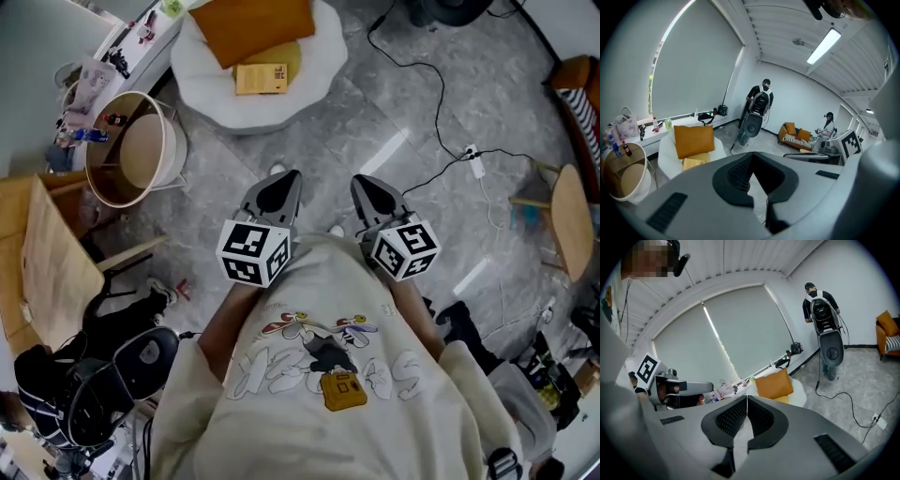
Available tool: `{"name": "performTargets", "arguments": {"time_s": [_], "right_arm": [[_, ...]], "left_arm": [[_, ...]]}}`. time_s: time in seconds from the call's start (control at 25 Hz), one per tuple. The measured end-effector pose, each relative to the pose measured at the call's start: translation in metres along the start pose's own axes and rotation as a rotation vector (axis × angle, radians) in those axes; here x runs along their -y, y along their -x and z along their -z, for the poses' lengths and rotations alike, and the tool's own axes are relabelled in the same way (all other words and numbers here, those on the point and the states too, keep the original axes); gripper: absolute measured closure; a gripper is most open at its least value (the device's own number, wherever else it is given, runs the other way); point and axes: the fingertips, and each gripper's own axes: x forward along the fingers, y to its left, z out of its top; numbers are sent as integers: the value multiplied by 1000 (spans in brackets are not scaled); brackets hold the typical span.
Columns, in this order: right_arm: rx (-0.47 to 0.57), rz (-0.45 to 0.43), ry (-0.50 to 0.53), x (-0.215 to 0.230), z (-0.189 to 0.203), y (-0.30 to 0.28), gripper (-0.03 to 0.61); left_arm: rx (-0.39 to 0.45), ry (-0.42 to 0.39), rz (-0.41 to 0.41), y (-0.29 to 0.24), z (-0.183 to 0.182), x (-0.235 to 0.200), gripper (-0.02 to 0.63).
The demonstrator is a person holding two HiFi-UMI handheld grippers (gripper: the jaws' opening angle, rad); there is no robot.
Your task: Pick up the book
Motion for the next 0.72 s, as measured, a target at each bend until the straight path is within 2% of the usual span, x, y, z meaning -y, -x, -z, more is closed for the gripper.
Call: {"name": "performTargets", "arguments": {"time_s": [0.24,0.4,0.56,0.72], "right_arm": [[21,20,3,-18,-50,-88,555],[22,19,14,-34,-70,-148,555],[13,22,22,-49,-80,-190,555],[-18,25,53,-56,-86,-212,555]], "left_arm": [[4,54,-5,-5,-41,-102,607],[6,52,12,-13,-62,-156,607],[13,60,25,-20,-75,-191,607],[-10,93,51,-33,-76,-207,607]]}}
